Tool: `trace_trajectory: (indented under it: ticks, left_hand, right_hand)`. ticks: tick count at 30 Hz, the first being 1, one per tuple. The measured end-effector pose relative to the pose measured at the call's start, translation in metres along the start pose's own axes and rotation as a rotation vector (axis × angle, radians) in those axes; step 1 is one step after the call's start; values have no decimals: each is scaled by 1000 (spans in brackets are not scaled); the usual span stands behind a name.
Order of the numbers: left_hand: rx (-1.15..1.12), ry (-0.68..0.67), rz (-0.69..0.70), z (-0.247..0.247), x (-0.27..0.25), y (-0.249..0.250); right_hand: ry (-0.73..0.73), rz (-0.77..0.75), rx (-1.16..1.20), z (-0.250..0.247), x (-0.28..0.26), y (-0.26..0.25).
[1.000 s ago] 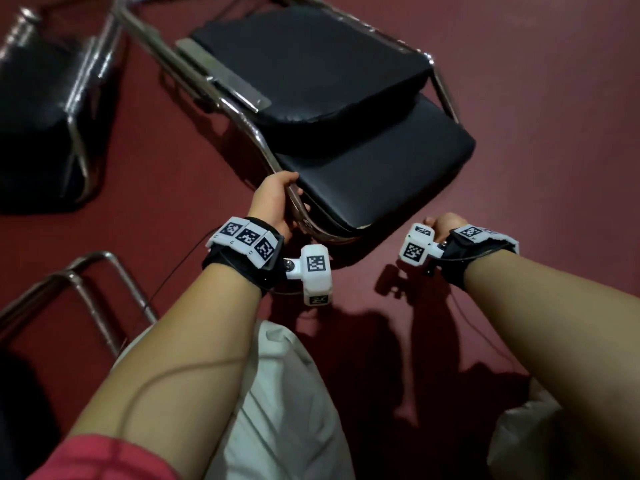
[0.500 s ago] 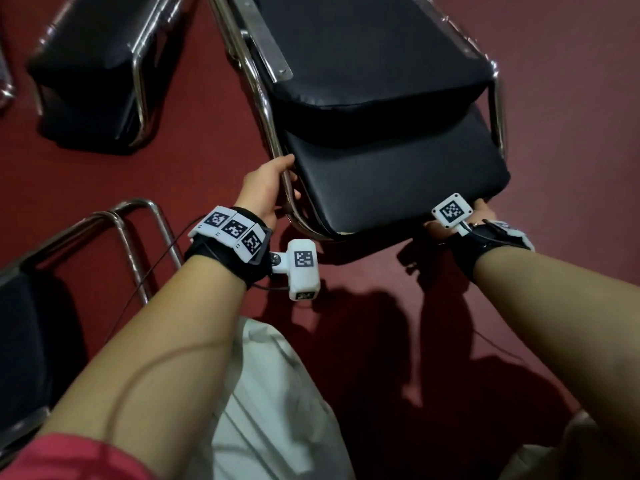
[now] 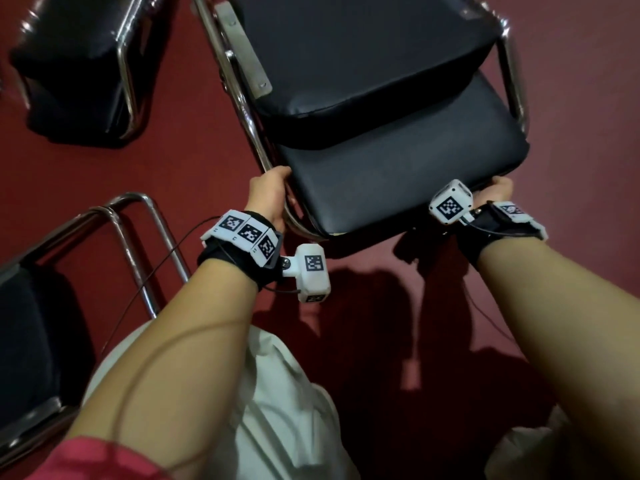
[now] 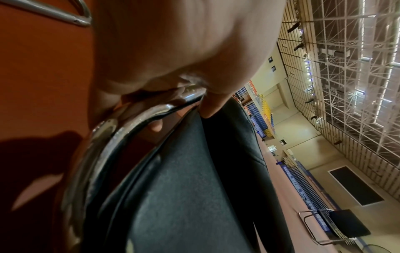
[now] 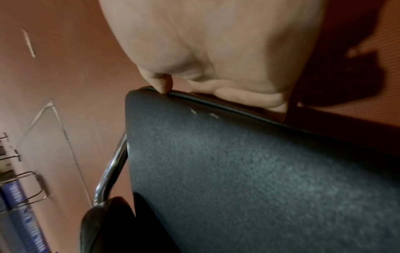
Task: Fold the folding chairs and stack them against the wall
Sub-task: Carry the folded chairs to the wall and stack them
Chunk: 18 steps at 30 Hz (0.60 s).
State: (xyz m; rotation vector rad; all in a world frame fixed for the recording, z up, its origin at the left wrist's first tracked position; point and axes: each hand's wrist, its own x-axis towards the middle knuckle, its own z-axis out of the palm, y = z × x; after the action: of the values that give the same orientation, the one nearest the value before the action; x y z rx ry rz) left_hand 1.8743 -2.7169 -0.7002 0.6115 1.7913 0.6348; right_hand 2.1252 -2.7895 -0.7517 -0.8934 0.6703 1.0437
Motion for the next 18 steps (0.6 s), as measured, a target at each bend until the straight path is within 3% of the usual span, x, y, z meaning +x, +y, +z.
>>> trace_trajectory:
  ticks: [5,12,18]
  left_hand:
    - [30,67,-8,3,-16,-11]
    - [47,114,-58,2,-50,-25]
    - [-7,153,-78,-14,-90,-29]
  right_hand:
    - [-79,-62,165,7,-35,-7]
    - [-74,-2,34,2,-67,-31]
    - [-55,15,-66,6,-126,-55]
